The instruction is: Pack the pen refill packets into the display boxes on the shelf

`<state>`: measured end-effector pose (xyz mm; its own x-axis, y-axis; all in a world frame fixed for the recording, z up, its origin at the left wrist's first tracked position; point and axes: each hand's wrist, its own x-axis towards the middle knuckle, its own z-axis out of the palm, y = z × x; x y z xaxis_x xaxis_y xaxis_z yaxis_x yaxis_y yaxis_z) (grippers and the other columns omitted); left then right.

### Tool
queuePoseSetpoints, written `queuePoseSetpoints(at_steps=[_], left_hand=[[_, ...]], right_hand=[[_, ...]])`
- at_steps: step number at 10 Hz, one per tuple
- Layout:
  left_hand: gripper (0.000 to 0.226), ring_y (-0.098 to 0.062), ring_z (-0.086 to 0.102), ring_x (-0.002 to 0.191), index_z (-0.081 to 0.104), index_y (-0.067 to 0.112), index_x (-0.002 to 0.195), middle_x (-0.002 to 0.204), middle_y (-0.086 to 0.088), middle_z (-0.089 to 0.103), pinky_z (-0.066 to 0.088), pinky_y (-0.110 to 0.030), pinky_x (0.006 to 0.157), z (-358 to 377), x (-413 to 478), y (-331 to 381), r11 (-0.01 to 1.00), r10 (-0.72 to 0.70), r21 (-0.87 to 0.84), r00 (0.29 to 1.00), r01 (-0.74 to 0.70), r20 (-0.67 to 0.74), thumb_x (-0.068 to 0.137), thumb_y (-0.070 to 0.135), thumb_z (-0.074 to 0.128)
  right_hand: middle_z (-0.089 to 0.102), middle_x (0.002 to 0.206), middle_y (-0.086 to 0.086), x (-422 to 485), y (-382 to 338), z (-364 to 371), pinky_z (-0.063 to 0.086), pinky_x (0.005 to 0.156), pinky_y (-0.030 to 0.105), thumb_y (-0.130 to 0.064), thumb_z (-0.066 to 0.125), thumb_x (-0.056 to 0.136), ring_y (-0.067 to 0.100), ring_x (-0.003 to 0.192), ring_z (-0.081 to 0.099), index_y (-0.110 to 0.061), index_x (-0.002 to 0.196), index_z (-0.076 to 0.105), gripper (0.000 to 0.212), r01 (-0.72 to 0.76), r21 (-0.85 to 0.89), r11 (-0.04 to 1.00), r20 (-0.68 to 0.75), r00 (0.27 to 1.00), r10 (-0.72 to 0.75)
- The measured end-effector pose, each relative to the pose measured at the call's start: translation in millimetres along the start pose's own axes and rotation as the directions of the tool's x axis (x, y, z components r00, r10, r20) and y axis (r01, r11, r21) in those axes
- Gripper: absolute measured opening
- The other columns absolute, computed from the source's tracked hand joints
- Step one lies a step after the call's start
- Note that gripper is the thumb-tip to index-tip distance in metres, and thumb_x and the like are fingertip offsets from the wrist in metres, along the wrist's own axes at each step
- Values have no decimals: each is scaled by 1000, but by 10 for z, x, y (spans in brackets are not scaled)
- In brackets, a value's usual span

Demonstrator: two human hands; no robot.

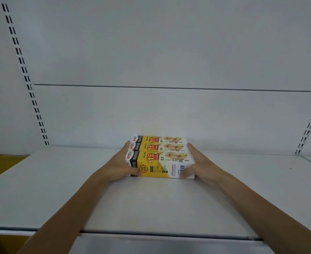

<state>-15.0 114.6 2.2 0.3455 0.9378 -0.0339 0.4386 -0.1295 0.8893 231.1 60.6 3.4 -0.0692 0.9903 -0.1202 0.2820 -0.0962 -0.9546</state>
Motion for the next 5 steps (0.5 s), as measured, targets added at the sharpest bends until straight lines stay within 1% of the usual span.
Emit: queuePoseSetpoints(at_steps=[1,2,3,4,5], left_hand=[[103,-10,61,82,11,23,145,103,6,61,51,-18,62,-14,18,-36,999,19,-39,999,-18,40,68,-8,72],[92,-9,62,79,20,26,138,98,7,61,50,-17,60,-25,57,-44,998,50,-48,998,-48,36,69,-10,70],[97,-9,61,81,15,24,142,98,9,60,50,-18,63,-12,57,-31,999,45,3,998,-45,44,69,-5,72],[99,-12,58,97,12,20,142,122,2,55,47,-20,81,-74,-2,11,995,15,101,998,-21,60,68,7,77],[110,-19,29,136,3,13,146,152,-5,22,28,-26,105,-207,-204,-2,942,49,335,996,-23,-68,69,30,78]], right_hand=[[62,105,-9,79,48,28,51,76,24,26,56,69,11,93,63,-21,150,0,110,-3,96,995,-19,1000,5],[63,106,-9,115,59,53,51,76,26,27,54,68,12,94,63,-22,150,3,109,-1,122,993,-48,999,7],[63,100,-12,91,31,57,50,71,22,27,53,69,7,90,62,-30,145,14,103,2,88,996,-54,999,3],[62,105,-14,-68,-125,114,51,81,25,15,63,68,8,97,60,-32,135,21,93,-22,-68,997,-28,999,20],[38,134,-18,-258,-161,130,36,94,16,4,73,70,5,124,41,-22,147,8,104,15,-297,955,-163,984,-66]])
